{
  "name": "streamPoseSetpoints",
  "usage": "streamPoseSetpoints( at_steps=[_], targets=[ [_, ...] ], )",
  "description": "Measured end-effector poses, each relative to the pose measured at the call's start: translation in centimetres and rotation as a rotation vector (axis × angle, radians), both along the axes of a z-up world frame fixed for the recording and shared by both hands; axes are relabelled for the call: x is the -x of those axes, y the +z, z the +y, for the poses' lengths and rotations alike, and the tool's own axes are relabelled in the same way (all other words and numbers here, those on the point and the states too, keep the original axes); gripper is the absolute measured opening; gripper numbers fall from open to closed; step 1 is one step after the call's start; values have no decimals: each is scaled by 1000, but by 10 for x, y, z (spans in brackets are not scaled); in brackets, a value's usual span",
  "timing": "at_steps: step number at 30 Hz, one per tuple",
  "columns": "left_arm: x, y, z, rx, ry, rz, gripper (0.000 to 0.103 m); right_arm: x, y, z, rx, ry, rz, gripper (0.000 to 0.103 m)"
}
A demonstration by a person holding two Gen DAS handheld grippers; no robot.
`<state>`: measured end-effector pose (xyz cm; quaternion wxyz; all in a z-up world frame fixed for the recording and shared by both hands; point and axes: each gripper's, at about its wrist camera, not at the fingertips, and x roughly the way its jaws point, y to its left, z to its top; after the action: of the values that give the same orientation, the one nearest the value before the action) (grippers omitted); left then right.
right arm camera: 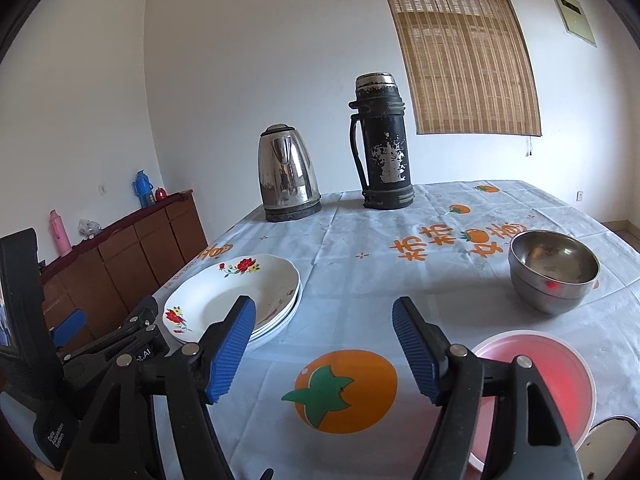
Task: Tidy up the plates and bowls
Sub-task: 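Move both tools back toward the pink plastic bowl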
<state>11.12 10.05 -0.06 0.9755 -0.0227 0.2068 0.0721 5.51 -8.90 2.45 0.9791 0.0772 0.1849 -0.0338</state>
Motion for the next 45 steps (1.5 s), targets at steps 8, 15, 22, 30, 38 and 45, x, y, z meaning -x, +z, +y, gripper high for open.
streamPoseSetpoints(
  at_steps=[8,15,22,30,38,45],
  targets=[
    [7,1,-10,-20,-1,-2,102,7,2,-4,-7,-7,-10,73],
    [15,1,-16,-18,-10,0,102,17,4,-3,16,-12,-35,73],
    [27,1,-28,-11,-36,13,102,34,6,-4,48,-32,-64,73],
    [37,0,-44,-11,-75,21,102,49,2,-10,47,-42,-80,73],
    [45,-4,-58,18,-119,78,102,70,1,-16,36,-42,-114,73],
    [53,-5,-75,-8,-148,93,102,99,-3,-29,8,-54,-149,73]
  ],
)
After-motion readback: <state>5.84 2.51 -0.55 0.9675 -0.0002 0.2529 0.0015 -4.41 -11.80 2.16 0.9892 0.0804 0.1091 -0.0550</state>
